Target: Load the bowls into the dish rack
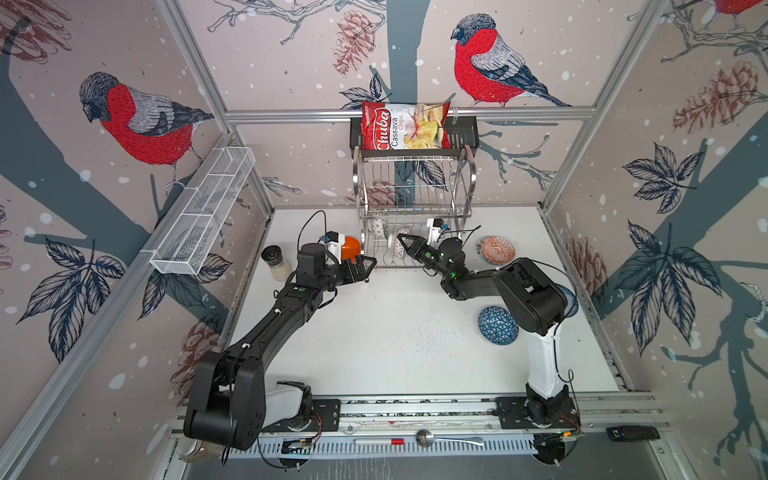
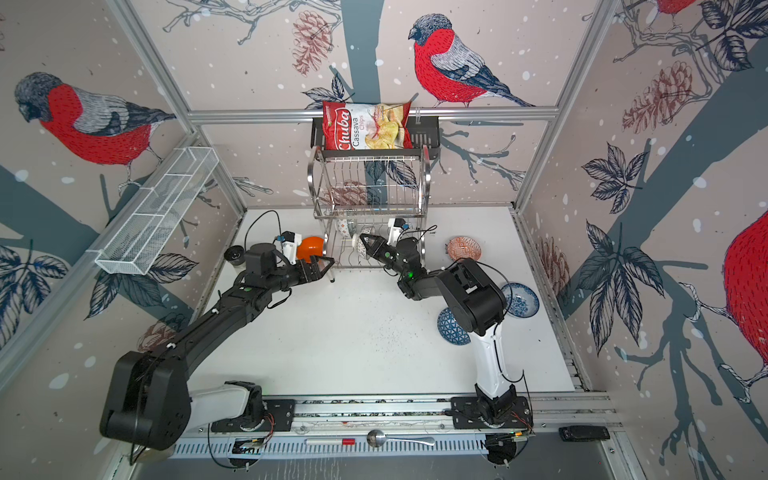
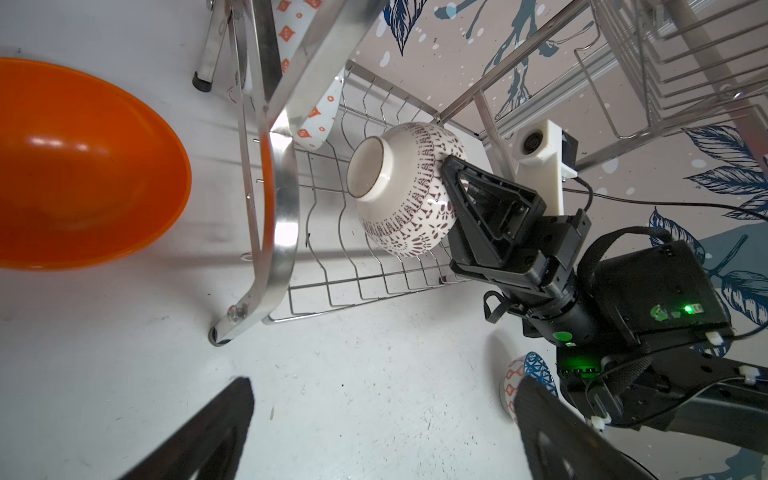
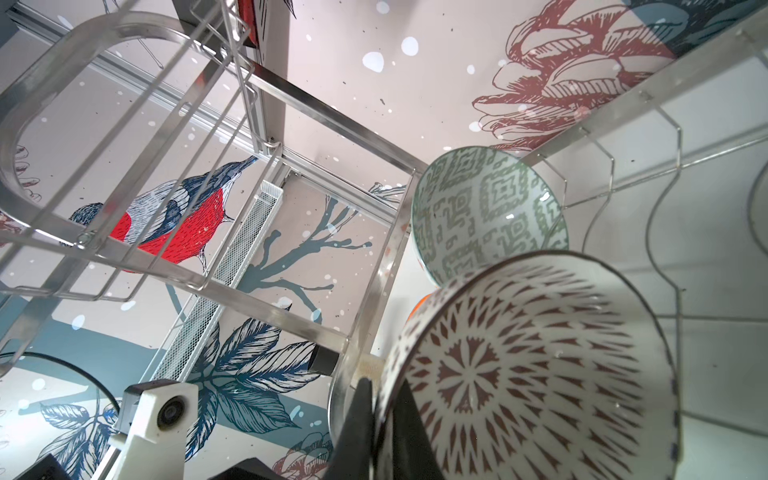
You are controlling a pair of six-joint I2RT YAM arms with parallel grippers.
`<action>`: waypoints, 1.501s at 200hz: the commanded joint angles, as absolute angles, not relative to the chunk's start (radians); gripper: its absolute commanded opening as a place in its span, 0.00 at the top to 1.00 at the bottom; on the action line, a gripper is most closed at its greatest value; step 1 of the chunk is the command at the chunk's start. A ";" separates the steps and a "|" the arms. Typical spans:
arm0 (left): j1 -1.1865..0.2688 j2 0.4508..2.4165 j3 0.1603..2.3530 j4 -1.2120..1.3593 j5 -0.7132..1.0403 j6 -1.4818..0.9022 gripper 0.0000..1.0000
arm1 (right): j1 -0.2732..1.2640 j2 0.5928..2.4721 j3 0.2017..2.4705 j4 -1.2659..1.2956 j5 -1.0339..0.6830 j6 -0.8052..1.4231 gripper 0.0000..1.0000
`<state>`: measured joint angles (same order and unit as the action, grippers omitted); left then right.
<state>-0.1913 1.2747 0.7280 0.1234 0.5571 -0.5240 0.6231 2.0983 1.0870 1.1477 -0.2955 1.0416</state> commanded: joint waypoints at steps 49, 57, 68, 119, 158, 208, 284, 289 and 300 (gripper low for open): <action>-0.189 1.284 0.730 0.145 0.560 -0.534 0.02 | 0.603 2.161 1.181 1.287 -0.319 1.087 1.00; -0.189 1.285 0.729 0.146 0.561 -0.535 0.02 | 0.598 2.169 1.185 1.302 -0.320 1.101 1.00; -0.189 1.287 0.727 0.150 0.564 -0.537 0.02 | 0.591 2.183 1.199 1.317 -0.326 1.120 1.00; -0.189 1.296 0.716 0.173 0.559 -0.555 0.02 | 0.568 2.235 1.253 1.358 -0.356 1.181 1.00; -0.189 1.293 0.711 0.185 0.563 -0.560 0.02 | 0.568 2.270 1.304 1.339 -0.351 1.191 1.00; -0.188 1.267 0.661 0.299 0.617 -0.582 0.02 | 0.566 2.322 1.375 1.322 -0.352 1.203 1.00; -0.190 1.267 0.615 0.427 0.694 -0.634 0.02 | 0.570 2.359 1.441 1.272 -0.347 1.188 1.00; -0.190 1.268 0.616 0.430 0.695 -0.636 0.02 | 0.571 2.363 1.447 1.270 -0.347 1.188 1.00; -0.189 1.273 0.615 0.430 0.699 -0.641 0.02 | 0.572 2.373 1.459 1.266 -0.348 1.190 1.00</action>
